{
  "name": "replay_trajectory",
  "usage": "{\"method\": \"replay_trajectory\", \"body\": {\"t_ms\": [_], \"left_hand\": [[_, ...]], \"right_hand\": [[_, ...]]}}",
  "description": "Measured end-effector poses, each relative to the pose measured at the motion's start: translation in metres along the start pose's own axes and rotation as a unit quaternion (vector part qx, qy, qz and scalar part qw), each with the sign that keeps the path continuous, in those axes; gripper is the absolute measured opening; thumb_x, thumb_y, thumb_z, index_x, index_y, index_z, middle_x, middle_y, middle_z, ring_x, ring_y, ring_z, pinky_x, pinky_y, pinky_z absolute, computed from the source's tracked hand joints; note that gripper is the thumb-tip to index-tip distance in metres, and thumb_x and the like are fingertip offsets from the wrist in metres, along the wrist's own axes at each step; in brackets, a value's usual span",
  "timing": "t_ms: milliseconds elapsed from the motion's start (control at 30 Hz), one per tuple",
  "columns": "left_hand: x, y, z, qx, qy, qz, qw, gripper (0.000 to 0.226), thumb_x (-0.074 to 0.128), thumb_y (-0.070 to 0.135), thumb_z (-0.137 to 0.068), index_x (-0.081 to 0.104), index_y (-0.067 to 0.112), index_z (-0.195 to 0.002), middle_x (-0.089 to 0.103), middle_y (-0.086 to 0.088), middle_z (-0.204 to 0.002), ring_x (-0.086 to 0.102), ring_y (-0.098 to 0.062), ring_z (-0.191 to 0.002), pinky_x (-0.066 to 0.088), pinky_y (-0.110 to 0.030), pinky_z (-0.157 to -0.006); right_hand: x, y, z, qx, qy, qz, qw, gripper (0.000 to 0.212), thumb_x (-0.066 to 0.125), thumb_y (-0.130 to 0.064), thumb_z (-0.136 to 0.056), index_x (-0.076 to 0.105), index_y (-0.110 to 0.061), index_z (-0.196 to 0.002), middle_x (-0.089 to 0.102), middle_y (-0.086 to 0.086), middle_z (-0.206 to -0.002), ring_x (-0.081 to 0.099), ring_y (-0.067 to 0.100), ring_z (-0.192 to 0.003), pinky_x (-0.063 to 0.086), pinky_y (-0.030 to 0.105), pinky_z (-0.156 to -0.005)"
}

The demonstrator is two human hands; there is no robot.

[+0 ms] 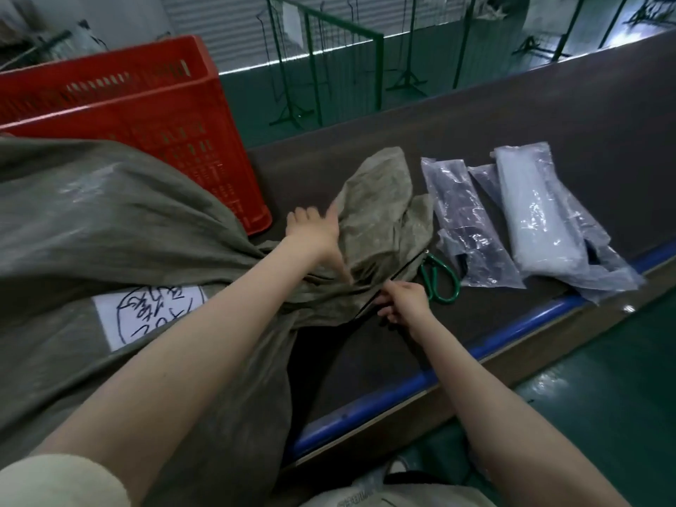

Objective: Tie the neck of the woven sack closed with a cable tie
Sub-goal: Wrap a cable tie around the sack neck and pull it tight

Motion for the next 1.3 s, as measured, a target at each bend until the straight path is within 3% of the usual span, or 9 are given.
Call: {"method": "replay_trajectory", "body": {"t_ms": [133, 300, 500, 767, 900, 1033, 1133, 1200, 1300], "left_hand": [[0.067, -0.02, 0.003, -0.048, -0.156, -0.118, 0.98, 0.142, 0.075, 0.064, -0.054, -0.028, 0.022, -0.143, -0.021, -0.03, -0.152, -0.018, -0.048, -0.14, -0.01, -0.056, -0.114], [0.102, -0.012, -0.009, -0.032, -0.084, -0.139, 0.986, 0.121, 0.072, 0.05, -0.068, -0.01, 0.013, -0.148, 0.022, -0.029, -0.151, 0.019, -0.043, -0.141, 0.005, -0.054, -0.116], [0.054, -0.055, -0.019, -0.074, 0.079, 0.159, 0.981, 0.045, 0.052, 0.024, -0.084, 0.049, 0.002, -0.124, 0.057, -0.019, -0.128, 0.055, -0.036, -0.118, 0.045, -0.037, -0.092], [0.044, -0.111, -0.008, -0.159, 0.141, 0.438, 0.873, 0.04, 0.052, 0.025, -0.08, 0.06, 0.009, -0.116, 0.061, -0.016, -0.12, 0.056, -0.035, -0.111, 0.045, -0.032, -0.089], [0.041, -0.122, 0.002, -0.17, 0.143, 0.487, 0.845, 0.042, 0.055, 0.02, -0.076, 0.061, 0.007, -0.116, 0.063, -0.016, -0.119, 0.058, -0.034, -0.109, 0.046, -0.032, -0.09], [0.036, -0.119, 0.009, -0.147, 0.137, 0.502, 0.841, 0.045, 0.059, 0.022, -0.071, 0.063, 0.012, -0.115, 0.065, -0.014, -0.115, 0.058, -0.032, -0.108, 0.044, -0.028, -0.085], [0.039, -0.107, 0.011, -0.115, 0.099, 0.492, 0.857, 0.05, 0.063, 0.024, -0.069, 0.058, 0.014, -0.118, 0.062, -0.012, -0.118, 0.057, -0.031, -0.112, 0.042, -0.026, -0.083], [0.047, -0.101, 0.012, -0.129, 0.04, 0.492, 0.86, 0.074, 0.067, 0.024, -0.073, 0.035, 0.008, -0.137, 0.052, -0.013, -0.13, 0.05, -0.03, -0.12, 0.039, -0.026, -0.086], [0.057, -0.098, 0.014, -0.163, -0.033, 0.524, 0.835, 0.105, 0.072, 0.028, -0.071, 0.004, -0.002, -0.145, 0.038, -0.017, -0.142, 0.043, -0.031, -0.128, 0.04, -0.032, -0.099]], "right_hand": [[0.019, 0.002, 0.015, -0.018, -0.004, 0.02, 1.0, 0.024, 0.052, -0.015, -0.088, 0.058, -0.015, -0.064, 0.058, 0.003, -0.064, 0.056, 0.011, -0.044, 0.043, 0.018, -0.038], [0.025, 0.004, 0.022, -0.04, -0.015, 0.048, 0.998, 0.022, 0.057, -0.016, -0.083, 0.064, -0.019, -0.063, 0.063, 0.001, -0.067, 0.058, 0.013, -0.057, 0.042, 0.023, -0.055], [0.029, 0.019, 0.024, 0.013, -0.097, 0.119, 0.988, 0.023, 0.049, -0.012, -0.089, 0.057, -0.014, -0.068, 0.062, 0.003, -0.068, 0.061, 0.005, -0.036, 0.039, 0.015, -0.039], [0.069, 0.031, 0.023, 0.119, -0.194, 0.251, 0.941, 0.026, 0.038, -0.005, -0.092, 0.05, -0.004, -0.069, 0.063, 0.004, -0.039, 0.058, 0.008, -0.033, 0.036, 0.012, -0.035], [0.108, 0.008, 0.017, 0.04, -0.169, 0.347, 0.922, 0.028, 0.049, -0.011, -0.087, 0.055, -0.013, -0.06, 0.054, -0.003, -0.034, 0.044, 0.007, -0.027, 0.026, 0.009, -0.032], [0.131, -0.009, 0.0, -0.033, -0.105, 0.255, 0.961, 0.039, 0.053, -0.01, -0.086, 0.052, -0.014, -0.048, 0.049, -0.004, -0.031, 0.044, 0.02, -0.045, 0.035, 0.026, -0.048], [0.147, -0.012, 0.0, -0.042, -0.115, 0.173, 0.977, 0.024, 0.051, -0.014, -0.09, 0.068, 0.0, -0.08, 0.074, 0.008, -0.074, 0.062, 0.029, -0.079, 0.048, 0.033, -0.073], [0.15, -0.015, 0.003, -0.025, -0.108, 0.086, 0.99, 0.029, 0.049, -0.013, -0.092, 0.061, 0.002, -0.114, 0.064, 0.011, -0.105, 0.058, 0.03, -0.107, 0.046, 0.034, -0.088], [0.153, -0.016, 0.008, -0.002, -0.127, -0.015, 0.992, 0.033, 0.044, -0.01, -0.094, 0.055, 0.003, -0.122, 0.06, 0.017, -0.122, 0.056, 0.03, -0.109, 0.044, 0.035, -0.092]]}}
Point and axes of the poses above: each hand's wrist, its own z-axis away from the middle knuckle, its own x-axis out of the palm, y = z × x, the point moved 7 cm from there along -z, towards the middle knuckle
